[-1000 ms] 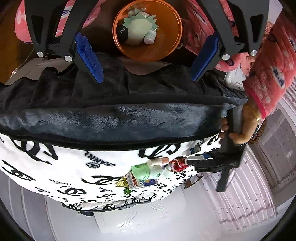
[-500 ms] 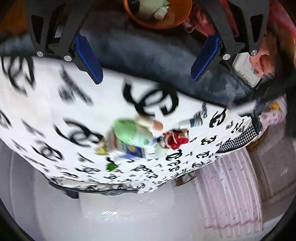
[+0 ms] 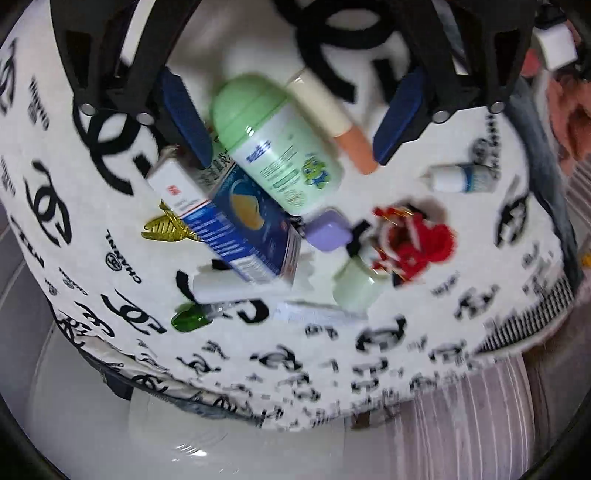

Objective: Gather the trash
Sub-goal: 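Grasp the white charger with the left gripper, then grasp the green roll-on bottle with the right gripper while the left holds the charger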

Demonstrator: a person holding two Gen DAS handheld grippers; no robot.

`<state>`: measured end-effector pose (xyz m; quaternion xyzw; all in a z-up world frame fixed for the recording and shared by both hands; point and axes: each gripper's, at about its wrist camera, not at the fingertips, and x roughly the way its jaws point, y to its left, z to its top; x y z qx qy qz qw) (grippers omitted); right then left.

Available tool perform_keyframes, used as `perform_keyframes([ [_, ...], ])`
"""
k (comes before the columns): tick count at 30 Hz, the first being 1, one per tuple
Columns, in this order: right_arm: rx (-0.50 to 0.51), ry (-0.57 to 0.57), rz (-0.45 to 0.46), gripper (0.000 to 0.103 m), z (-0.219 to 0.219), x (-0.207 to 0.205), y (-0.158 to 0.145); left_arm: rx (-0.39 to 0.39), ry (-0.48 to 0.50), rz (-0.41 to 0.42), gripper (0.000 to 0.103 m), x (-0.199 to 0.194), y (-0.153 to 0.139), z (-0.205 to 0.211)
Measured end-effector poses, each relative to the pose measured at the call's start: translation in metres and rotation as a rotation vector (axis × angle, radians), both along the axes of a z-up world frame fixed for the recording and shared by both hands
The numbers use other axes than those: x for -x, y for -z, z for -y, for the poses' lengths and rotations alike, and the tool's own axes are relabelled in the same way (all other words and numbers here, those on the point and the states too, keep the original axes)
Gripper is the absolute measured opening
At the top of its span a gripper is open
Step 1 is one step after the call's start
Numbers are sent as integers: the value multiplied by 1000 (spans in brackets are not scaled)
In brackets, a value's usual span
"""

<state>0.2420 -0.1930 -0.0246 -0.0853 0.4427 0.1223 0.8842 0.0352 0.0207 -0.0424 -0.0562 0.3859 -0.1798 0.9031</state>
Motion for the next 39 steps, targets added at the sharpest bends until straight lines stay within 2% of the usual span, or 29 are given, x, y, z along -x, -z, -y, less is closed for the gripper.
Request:
perform_keyframes([
  [3,78,-19,-60,75,-6,-13,14,14,-10,-4,39,-2,1,-6],
  [5,58,2,-88,70,-3,-23,17,25,-15,-10,39,-4,3,-9],
  [8,92,44,-144,70,-3,-37,36,36,-18,-22,39,-7,6,-11],
  [11,20,71,-151,68,5,-40,39,39,-19,-24,39,-7,7,-11],
  [15,-42,78,-144,52,12,-31,29,40,-21,-26,39,-7,7,-12],
  [20,-105,70,-103,50,19,-8,7,30,-13,-16,39,-5,4,-6],
  [27,-200,6,-23,50,30,55,-32,8,35,2,39,8,-4,8],
  [31,-234,-64,8,50,32,112,-40,-3,93,-23,39,17,2,19],
  [35,-257,-118,-13,50,36,166,-23,-35,151,-69,39,27,21,32],
  [39,-276,-134,-81,50,41,214,16,-75,185,-160,39,34,58,44],
])
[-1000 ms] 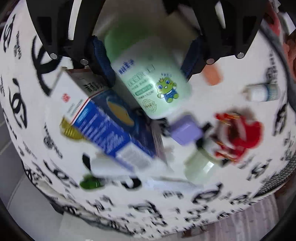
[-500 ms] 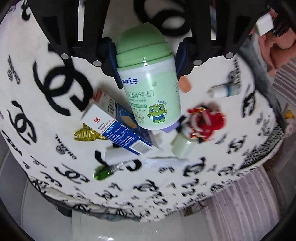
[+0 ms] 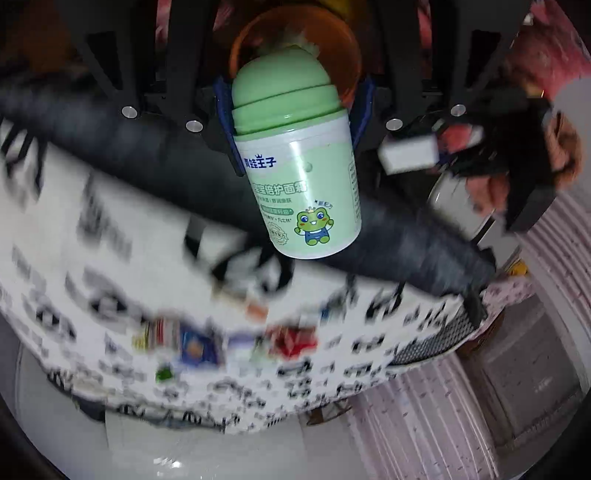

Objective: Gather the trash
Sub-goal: 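Grasp the green roll-on bottle with the right gripper while the left holds the charger, then release the charger and green bottle into the orange basin with both grippers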

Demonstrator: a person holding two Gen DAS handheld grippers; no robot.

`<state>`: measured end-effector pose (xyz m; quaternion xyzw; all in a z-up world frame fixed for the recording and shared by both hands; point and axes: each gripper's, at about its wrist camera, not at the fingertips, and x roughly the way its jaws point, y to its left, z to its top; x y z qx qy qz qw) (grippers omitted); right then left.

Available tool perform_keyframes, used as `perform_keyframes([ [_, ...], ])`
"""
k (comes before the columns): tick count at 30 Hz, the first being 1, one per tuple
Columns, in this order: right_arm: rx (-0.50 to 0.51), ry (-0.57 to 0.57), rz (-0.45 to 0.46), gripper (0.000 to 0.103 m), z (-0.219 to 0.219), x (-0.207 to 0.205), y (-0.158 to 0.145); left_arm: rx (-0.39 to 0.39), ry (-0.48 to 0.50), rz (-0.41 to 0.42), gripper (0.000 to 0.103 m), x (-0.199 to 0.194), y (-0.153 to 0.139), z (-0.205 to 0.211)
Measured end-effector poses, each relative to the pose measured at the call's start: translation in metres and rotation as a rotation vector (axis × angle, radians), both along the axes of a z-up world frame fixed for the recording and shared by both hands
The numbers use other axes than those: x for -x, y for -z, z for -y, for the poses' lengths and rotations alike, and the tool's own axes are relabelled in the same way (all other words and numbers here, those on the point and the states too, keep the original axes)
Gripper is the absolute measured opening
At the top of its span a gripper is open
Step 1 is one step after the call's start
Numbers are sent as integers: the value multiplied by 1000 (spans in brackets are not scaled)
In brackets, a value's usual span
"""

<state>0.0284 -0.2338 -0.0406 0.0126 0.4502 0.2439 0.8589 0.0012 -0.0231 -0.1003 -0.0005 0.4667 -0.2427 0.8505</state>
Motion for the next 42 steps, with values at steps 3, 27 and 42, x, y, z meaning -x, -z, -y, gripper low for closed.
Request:
perform_keyframes([
  [3,-4,4,-96,50,0,26,47,-33,16,-90,39,1,38,10],
  [27,188,232,-620,74,-8,0,273,-293,-73,-522,64,-46,217,67],
  [42,126,256,-590,77,-3,3,265,-265,-100,-498,64,-46,212,57],
])
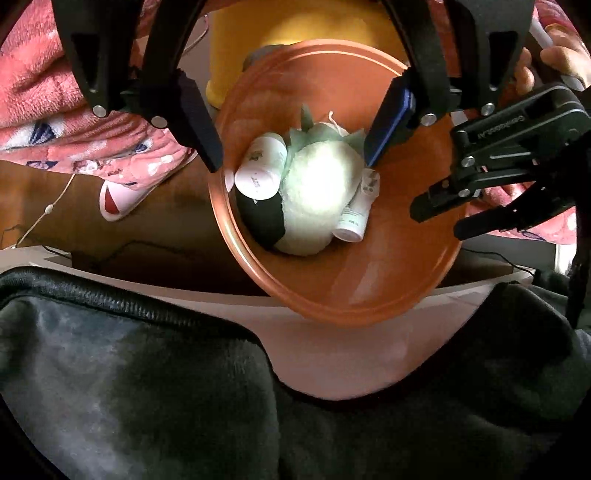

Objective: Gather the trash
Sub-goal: 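Release the charger and green bottle into the orange basin with both grippers, then grasp the small eye-drop bottle with the left gripper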

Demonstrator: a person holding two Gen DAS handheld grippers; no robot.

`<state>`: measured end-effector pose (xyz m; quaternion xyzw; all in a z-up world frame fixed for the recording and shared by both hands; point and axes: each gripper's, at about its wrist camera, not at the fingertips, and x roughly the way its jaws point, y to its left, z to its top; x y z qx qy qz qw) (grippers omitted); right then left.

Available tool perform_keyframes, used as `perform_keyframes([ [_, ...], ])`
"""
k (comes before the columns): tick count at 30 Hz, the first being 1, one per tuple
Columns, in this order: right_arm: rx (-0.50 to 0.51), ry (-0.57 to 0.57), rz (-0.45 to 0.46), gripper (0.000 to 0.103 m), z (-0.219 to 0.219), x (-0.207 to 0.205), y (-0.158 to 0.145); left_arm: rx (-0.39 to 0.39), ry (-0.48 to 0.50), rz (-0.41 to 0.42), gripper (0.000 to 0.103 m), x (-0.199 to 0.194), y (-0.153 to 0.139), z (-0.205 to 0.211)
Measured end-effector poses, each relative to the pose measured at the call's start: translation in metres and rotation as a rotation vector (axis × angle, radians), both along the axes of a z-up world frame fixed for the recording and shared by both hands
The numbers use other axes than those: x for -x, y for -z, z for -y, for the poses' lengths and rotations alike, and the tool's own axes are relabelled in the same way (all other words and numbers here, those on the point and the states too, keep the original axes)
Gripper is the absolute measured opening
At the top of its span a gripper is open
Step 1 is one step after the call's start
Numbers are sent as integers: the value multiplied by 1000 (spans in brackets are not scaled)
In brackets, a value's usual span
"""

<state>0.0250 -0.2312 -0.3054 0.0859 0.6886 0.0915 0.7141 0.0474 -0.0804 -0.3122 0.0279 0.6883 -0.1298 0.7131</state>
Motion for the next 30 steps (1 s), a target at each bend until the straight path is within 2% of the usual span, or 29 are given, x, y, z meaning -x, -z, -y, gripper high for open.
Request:
perform_keyframes([
  [4,-37,16,93,77,5,4,-26,40,-37,83,64,4,-26,-8],
  [11,-68,7,412,84,16,27,-127,48,-73,383,64,24,-118,-29],
  [12,-63,6,453,84,17,29,-140,59,-83,427,65,26,-133,-32],
  [14,-51,0,549,85,18,32,-169,72,-101,512,75,28,-162,-38],
  [18,-32,-1,689,86,17,34,-215,75,-109,652,79,22,-208,-45],
  [23,-53,7,776,86,18,32,-247,109,-142,741,82,-9,-248,-56],
  [26,-60,0,794,86,14,32,-257,119,-170,783,82,-44,-265,-63],
  [30,-66,-4,807,87,11,38,-260,129,-137,810,82,-88,-279,-70],
])
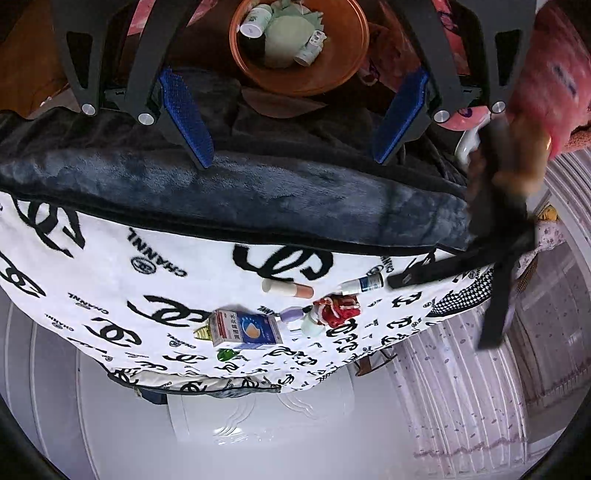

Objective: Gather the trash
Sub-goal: 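Grasp the small eye-drop bottle with the left gripper, then grasp the orange lip balm with the right gripper while the left holds the eye-drop bottle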

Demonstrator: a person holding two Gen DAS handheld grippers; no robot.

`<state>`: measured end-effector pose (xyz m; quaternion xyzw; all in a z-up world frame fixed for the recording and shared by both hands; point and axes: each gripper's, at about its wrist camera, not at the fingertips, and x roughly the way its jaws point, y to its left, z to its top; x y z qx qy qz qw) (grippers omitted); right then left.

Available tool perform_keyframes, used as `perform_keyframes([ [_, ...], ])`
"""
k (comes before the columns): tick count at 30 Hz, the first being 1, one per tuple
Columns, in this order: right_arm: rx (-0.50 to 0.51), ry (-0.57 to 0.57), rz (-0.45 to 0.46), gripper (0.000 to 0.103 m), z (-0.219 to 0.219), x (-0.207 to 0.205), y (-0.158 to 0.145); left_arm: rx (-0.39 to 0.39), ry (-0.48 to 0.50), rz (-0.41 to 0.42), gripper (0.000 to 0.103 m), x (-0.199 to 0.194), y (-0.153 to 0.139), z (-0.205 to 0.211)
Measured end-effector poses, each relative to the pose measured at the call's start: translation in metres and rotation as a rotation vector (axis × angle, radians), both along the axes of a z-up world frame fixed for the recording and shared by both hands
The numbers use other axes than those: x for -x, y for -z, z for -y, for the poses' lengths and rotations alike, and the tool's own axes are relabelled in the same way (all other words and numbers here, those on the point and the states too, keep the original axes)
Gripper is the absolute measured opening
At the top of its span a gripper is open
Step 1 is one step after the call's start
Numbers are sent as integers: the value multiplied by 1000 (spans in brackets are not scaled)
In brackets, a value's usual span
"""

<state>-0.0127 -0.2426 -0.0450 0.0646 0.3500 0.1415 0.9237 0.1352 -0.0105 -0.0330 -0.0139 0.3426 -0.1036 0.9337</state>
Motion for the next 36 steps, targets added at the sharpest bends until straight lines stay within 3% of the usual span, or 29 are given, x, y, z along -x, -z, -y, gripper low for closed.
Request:
perform_keyframes([
  [4,-12,-1,-1,87,-4,-1,0,-50,19,-73,82,-46,9,2],
  [10,-13,-2,-3,87,-3,-2,2,-152,54,-150,80,-71,35,14],
  [12,-17,-3,-8,87,-3,-2,4,-180,67,-144,73,-72,37,19],
  [14,-21,-3,-17,87,-3,-3,8,-183,78,-137,57,-69,35,21],
  [16,-24,-3,-24,87,-3,-3,10,-209,77,-129,49,-67,34,23],
  [18,-22,1,-23,87,-3,-3,11,-207,72,-126,44,-64,33,21],
  [20,-15,1,-16,87,-3,-2,10,-205,58,-118,30,-59,30,19],
  [23,-3,5,-14,87,-1,-4,8,-183,52,-106,24,-51,24,15],
  [31,26,15,-7,87,-1,-19,-1,-178,110,-54,23,-12,12,17],
  [36,156,-2,69,87,-13,-51,-18,-117,123,-30,23,16,1,12],
])
